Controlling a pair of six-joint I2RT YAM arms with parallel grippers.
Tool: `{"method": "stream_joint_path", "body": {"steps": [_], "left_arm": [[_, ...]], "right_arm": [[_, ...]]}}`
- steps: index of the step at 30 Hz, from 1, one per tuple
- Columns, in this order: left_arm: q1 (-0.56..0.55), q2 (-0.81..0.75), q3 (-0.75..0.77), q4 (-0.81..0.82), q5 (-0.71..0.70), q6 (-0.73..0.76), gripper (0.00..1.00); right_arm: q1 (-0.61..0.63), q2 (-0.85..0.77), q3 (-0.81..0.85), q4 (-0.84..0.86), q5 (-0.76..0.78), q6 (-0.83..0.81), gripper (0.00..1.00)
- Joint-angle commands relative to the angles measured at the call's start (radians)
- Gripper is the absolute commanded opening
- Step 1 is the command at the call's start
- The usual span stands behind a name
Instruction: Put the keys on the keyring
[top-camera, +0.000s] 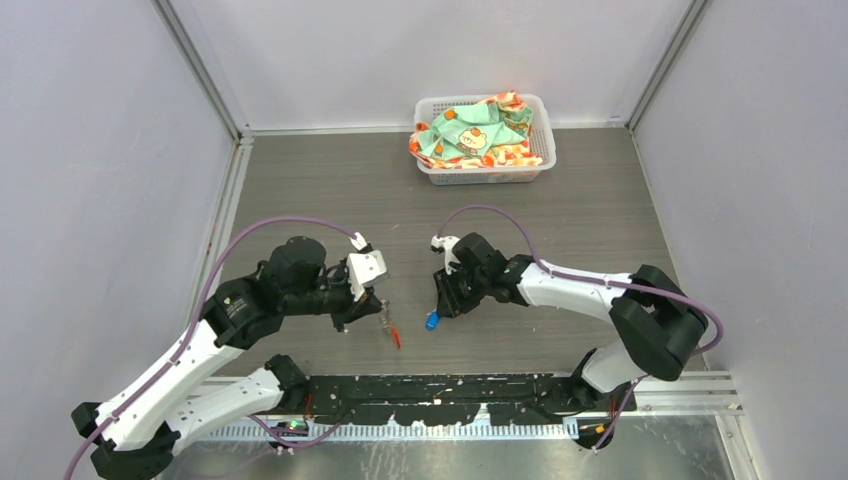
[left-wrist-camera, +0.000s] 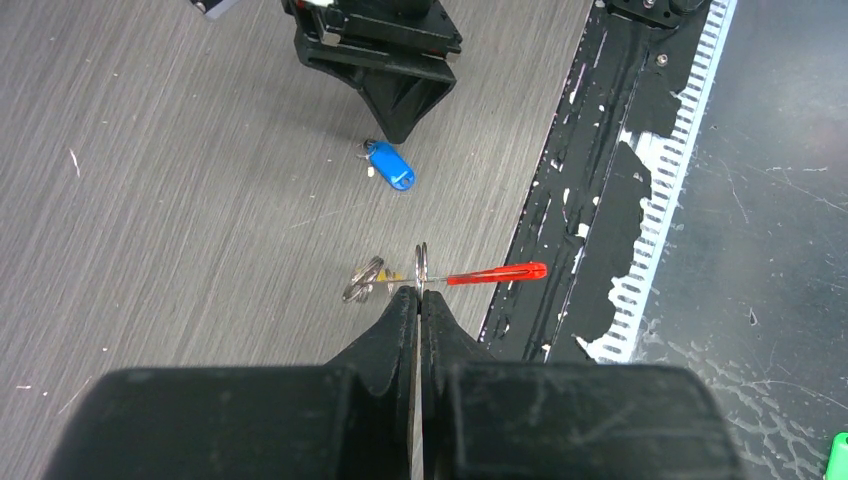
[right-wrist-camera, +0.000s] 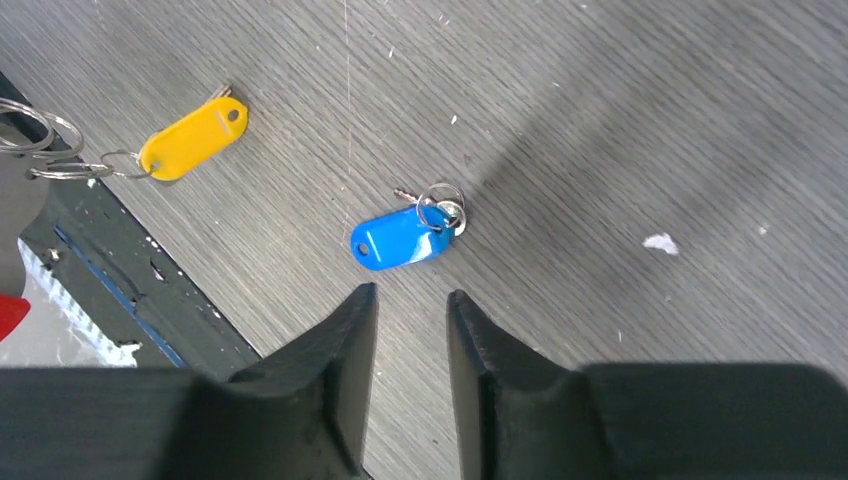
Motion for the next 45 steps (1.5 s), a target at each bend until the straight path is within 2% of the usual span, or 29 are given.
{"method": "stream_joint_path", "body": {"steps": [1, 3, 4, 5, 6, 9, 10, 13, 14, 15, 18, 20, 23, 25, 27, 29, 33, 38, 39, 42, 43, 45], "left_arm": [[0.008, -0.006, 0.046, 0.050, 0.012, 0.013, 0.00], [0.010, -0.004, 0.053, 0.056, 0.004, 0.003, 0.00], [0.012, 0.000, 0.057, 0.056, 0.000, -0.001, 0.00], [0.014, 0.002, 0.063, 0.053, -0.002, -0.001, 0.00], [0.015, 0.007, 0.065, 0.051, -0.004, 0.000, 0.00], [0.018, 0.023, 0.068, 0.037, -0.010, -0.004, 0.00], [0.018, 0.031, 0.073, 0.024, -0.004, -0.001, 0.00], [0.021, 0.067, 0.100, -0.015, -0.003, 0.007, 0.00], [0.023, 0.084, 0.116, -0.025, -0.003, 0.011, 0.00], [0.031, 0.101, 0.132, -0.037, -0.001, 0.014, 0.00], [0.075, 0.144, 0.173, -0.079, 0.022, 0.028, 0.00], [0.125, 0.173, 0.185, -0.117, 0.066, 0.039, 0.00], [0.190, 0.232, 0.230, -0.182, 0.106, 0.062, 0.00], [0.230, 0.277, 0.275, -0.234, 0.133, 0.077, 0.00], [0.253, 0.313, 0.315, -0.304, 0.144, 0.104, 0.00], [0.261, 0.329, 0.337, -0.358, 0.120, 0.129, 0.00], [0.263, 0.338, 0.360, -0.400, 0.072, 0.141, 0.00], [0.273, 0.306, 0.375, -0.420, 0.060, 0.142, 0.00], [0.274, 0.292, 0.370, -0.427, 0.053, 0.158, 0.00], [0.274, 0.256, 0.333, -0.454, 0.023, 0.210, 0.00], [0.274, 0.246, 0.316, -0.458, 0.020, 0.214, 0.00], [0.274, 0.221, 0.271, -0.455, 0.035, 0.216, 0.00]], "right_arm": [[0.004, -0.107, 0.033, -0.039, 0.083, -0.028, 0.46], [0.005, -0.165, 0.082, -0.140, 0.137, -0.017, 0.64], [0.005, -0.183, 0.107, -0.186, 0.157, 0.004, 0.89], [0.005, -0.229, 0.127, -0.226, 0.173, 0.049, 0.98], [0.005, -0.256, 0.141, -0.252, 0.182, 0.123, 1.00], [0.009, -0.403, 0.105, -0.260, 0.220, 0.464, 1.00], [0.010, -0.436, 0.060, -0.220, 0.126, 0.532, 1.00], [0.012, -0.478, -0.008, -0.221, -0.015, 0.564, 1.00], [0.023, -0.485, -0.003, -0.267, 0.011, 0.531, 1.00], [0.034, -0.497, 0.027, -0.359, 0.100, 0.466, 1.00], [0.039, -0.553, 0.145, -0.565, 0.522, 0.296, 1.00], [0.039, -0.618, 0.159, -0.557, 0.694, 0.286, 1.00], [0.040, -0.700, 0.038, -0.421, 0.722, 0.368, 1.00], [0.039, -0.710, -0.079, -0.326, 0.605, 0.401, 1.00], [0.041, -0.626, -0.131, -0.268, 0.496, 0.395, 1.00], [0.056, -0.529, -0.089, -0.301, 0.510, 0.343, 1.00], [0.105, -0.472, -0.047, -0.261, 0.733, 0.263, 1.00], [0.206, -0.467, -0.123, -0.056, 0.878, 0.239, 0.99], [0.235, -0.448, -0.119, -0.035, 0.898, 0.234, 0.96], [0.310, -0.329, -0.070, 0.001, 0.914, 0.198, 0.76], [0.330, -0.273, -0.038, -0.008, 0.927, 0.187, 0.73], [0.378, -0.140, 0.024, -0.016, 0.966, 0.151, 0.76]]}}
